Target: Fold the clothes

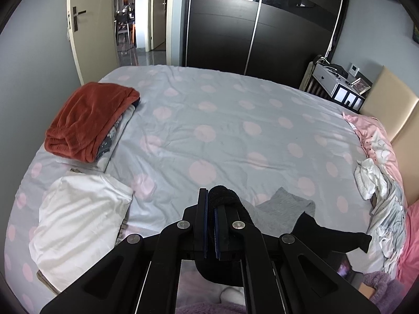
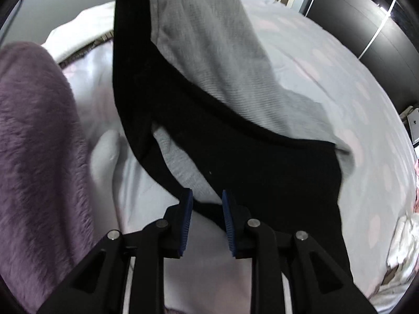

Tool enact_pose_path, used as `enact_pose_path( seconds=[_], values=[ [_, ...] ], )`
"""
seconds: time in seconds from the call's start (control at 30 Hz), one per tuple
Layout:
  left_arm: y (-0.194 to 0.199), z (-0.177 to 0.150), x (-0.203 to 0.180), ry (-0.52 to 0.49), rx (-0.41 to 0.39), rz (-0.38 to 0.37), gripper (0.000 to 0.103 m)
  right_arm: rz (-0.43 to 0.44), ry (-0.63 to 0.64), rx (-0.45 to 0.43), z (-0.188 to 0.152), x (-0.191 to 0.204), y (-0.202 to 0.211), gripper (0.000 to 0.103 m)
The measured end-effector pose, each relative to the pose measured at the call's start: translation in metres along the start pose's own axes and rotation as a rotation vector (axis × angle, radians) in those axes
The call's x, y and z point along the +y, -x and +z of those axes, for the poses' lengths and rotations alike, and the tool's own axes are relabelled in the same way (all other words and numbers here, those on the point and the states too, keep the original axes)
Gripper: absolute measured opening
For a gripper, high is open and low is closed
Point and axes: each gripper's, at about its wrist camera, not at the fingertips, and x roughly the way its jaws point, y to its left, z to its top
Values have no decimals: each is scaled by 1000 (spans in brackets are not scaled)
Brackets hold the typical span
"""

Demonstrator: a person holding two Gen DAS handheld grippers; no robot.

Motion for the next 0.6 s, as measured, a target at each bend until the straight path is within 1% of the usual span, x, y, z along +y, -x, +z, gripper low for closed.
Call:
enact_pose_path(
  seconds=[0.2, 0.23, 0.3, 0.37, 0.43, 0.53, 0.6],
  values=[
    [-14, 2, 13, 11, 20, -15, 4, 9, -20, 26, 10, -8, -30, 23],
    [-17, 2, 15, 11, 23, -15, 4, 7, -22, 19, 11, -10, -32, 22],
    [-22, 4, 18, 11, 28, -11, 4, 11, -47, 1, 10, -17, -30, 17],
    [-28, 5, 21, 13, 33, -6, 4, 19, -78, -19, 7, -27, -25, 7],
    [-32, 5, 24, 20, 38, -3, 4, 28, -109, -38, 4, -36, -19, 1],
    [-35, 4, 28, 32, 46, 0, 4, 41, -155, -67, -1, -51, -11, 1],
    [-38, 4, 30, 40, 51, 3, 4, 34, -188, -79, -7, -63, -5, 1]
  ],
)
